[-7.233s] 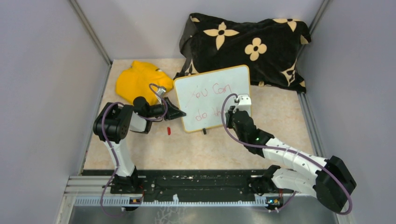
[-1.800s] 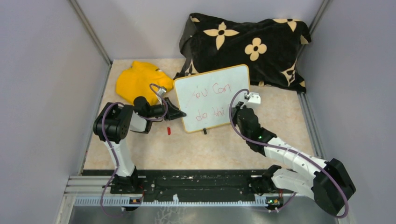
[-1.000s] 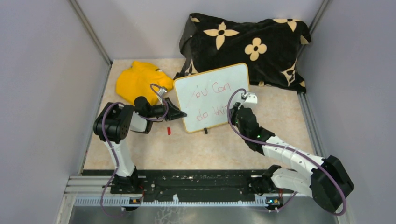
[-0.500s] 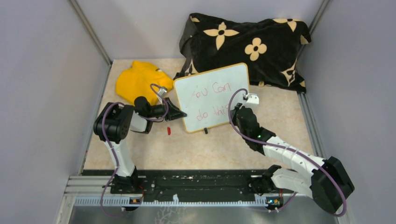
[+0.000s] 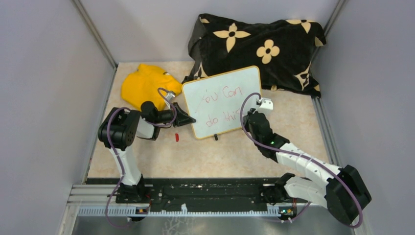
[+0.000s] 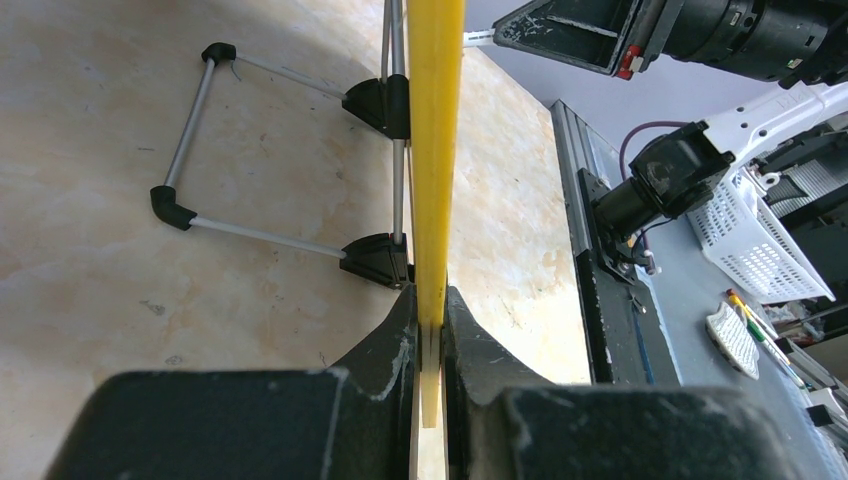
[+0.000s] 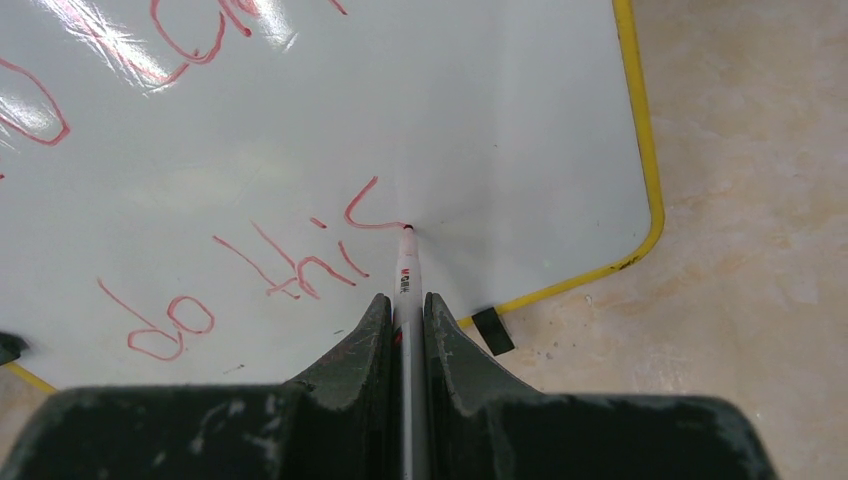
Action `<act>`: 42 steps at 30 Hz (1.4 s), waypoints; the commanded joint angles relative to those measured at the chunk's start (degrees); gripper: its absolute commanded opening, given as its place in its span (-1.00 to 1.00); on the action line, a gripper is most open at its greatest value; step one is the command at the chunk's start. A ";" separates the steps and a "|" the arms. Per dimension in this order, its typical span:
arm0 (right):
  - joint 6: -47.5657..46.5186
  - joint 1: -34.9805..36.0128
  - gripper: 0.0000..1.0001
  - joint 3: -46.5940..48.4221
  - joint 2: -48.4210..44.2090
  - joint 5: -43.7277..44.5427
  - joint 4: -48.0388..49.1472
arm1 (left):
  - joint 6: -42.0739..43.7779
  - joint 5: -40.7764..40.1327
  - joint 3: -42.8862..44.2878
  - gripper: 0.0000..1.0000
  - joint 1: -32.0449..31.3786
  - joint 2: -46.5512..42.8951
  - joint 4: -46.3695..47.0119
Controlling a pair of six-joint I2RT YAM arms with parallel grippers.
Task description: Write a sentence on the whiteboard
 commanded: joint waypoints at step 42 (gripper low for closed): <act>0.11 -1.35 -1.00 1.85 -7.04 -9.18 -7.56 | 1.11 0.76 0.55 -1.00 -0.47 -0.27 -2.91</act>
